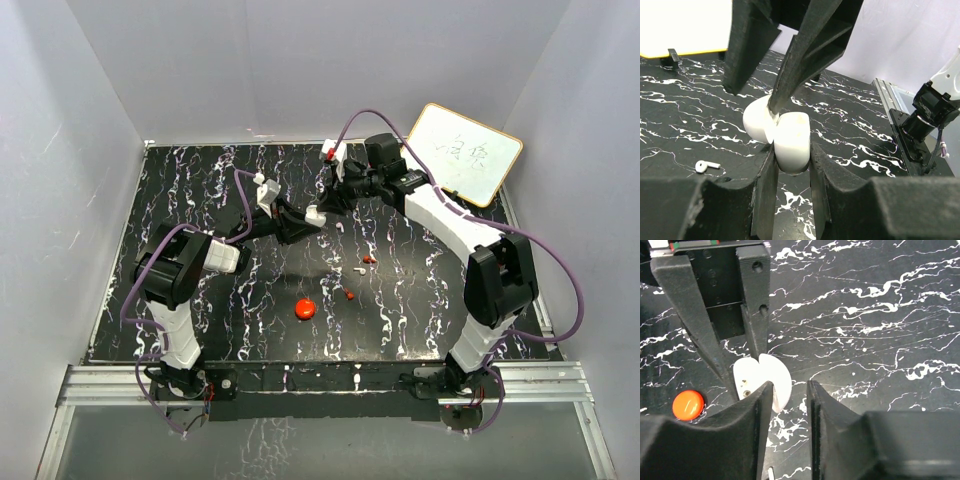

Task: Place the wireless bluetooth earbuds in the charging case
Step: Adjust the charging case.

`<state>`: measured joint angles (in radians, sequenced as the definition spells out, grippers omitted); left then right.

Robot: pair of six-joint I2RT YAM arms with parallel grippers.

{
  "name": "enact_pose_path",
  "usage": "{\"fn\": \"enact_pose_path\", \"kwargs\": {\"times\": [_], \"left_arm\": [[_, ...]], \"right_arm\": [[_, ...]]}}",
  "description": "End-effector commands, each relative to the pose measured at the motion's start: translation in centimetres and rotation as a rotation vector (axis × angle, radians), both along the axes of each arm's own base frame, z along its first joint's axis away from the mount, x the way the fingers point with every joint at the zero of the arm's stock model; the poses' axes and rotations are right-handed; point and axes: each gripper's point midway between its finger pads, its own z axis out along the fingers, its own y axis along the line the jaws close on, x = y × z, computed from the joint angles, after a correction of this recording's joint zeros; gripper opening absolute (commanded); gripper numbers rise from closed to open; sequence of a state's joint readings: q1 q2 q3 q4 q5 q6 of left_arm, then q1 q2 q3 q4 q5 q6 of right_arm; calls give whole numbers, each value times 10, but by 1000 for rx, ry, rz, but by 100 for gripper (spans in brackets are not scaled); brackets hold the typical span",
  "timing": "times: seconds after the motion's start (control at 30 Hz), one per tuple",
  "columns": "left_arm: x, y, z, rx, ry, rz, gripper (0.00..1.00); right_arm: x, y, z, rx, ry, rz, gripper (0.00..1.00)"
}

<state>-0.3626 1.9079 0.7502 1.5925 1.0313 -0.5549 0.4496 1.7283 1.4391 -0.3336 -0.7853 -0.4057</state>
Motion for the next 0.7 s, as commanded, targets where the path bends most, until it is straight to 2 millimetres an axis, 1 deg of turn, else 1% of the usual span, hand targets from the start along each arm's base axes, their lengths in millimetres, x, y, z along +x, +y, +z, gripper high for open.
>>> {"fn": "enact_pose_path", "kwargs": {"times": [0.0, 0.17, 0.2, 0.33, 0.53, 0.67], "left_arm": [[-13, 1, 33, -59, -236, -25, 0], [-15, 0, 34, -59, -249, -28, 0], [-15, 1, 36, -60, -254, -27, 0], [-17, 0, 42, -65, -276, -31, 0], [-22, 0, 53, -70, -329, -43, 0], [-25, 0, 57, -72, -354, -47, 0]], "right_arm": [[19, 4, 37, 65, -93, -9, 36], [22, 3, 43, 72, -98, -18, 37], [24, 5, 32, 63, -76, -17, 38], [25, 6, 31, 63, -70, -15, 38], [30, 6, 23, 54, -54, -28, 38], [32, 8, 24, 61, -54, -33, 38]]}}
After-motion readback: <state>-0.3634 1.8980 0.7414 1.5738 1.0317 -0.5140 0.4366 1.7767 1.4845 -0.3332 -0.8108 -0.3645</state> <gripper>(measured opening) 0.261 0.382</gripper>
